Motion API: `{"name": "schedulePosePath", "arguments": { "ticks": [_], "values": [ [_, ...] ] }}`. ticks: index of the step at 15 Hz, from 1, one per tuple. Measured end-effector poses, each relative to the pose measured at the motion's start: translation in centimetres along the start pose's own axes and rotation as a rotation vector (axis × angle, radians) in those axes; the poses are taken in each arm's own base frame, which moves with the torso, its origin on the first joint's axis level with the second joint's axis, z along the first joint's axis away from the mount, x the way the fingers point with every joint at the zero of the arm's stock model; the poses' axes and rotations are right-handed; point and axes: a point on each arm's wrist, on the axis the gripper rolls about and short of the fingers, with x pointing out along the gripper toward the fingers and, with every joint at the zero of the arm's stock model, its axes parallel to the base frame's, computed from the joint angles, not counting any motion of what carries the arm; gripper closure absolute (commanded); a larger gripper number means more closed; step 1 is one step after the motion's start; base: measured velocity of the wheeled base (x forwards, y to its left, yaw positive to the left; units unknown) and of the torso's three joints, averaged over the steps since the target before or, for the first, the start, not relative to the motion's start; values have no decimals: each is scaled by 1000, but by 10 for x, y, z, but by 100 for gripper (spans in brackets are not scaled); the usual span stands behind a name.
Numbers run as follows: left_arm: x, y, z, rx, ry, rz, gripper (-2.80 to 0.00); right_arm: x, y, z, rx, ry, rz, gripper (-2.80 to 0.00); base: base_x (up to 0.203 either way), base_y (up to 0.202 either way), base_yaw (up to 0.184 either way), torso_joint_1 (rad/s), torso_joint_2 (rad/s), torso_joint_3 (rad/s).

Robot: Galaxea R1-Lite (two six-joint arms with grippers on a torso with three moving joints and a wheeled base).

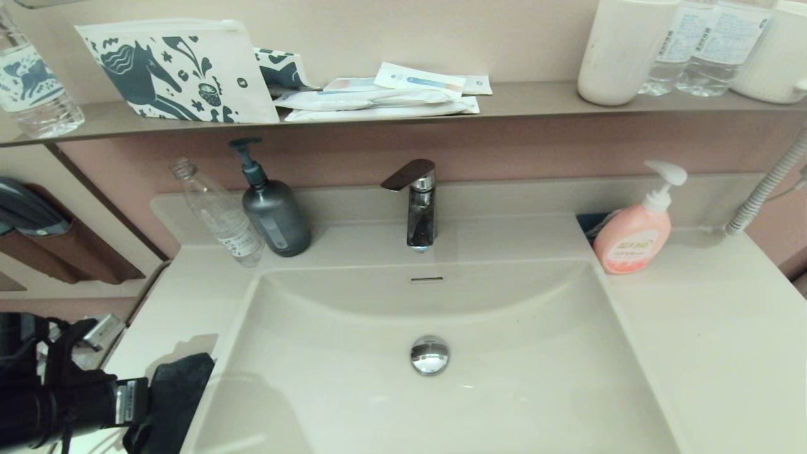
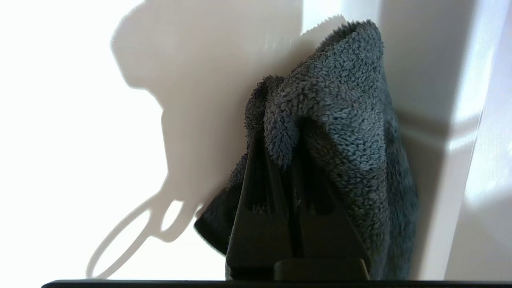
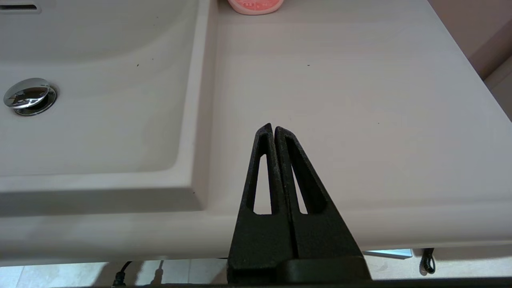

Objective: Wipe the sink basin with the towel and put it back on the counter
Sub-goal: Wipe the sink

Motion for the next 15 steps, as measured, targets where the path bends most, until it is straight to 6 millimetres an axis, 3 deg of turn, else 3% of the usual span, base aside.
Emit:
{"name": "schedulePosePath", "arguments": {
  "ticks": [9, 15],
  "values": [
    [-19, 13, 10, 97, -76, 112, 0, 0, 0, 0, 0, 0, 0, 0, 0, 0, 0, 0, 0, 0],
    [-18, 6, 47, 200, -160, 98, 0, 0, 0, 0, 0, 0, 0, 0, 0, 0, 0, 0, 0, 0]
  ]
}}
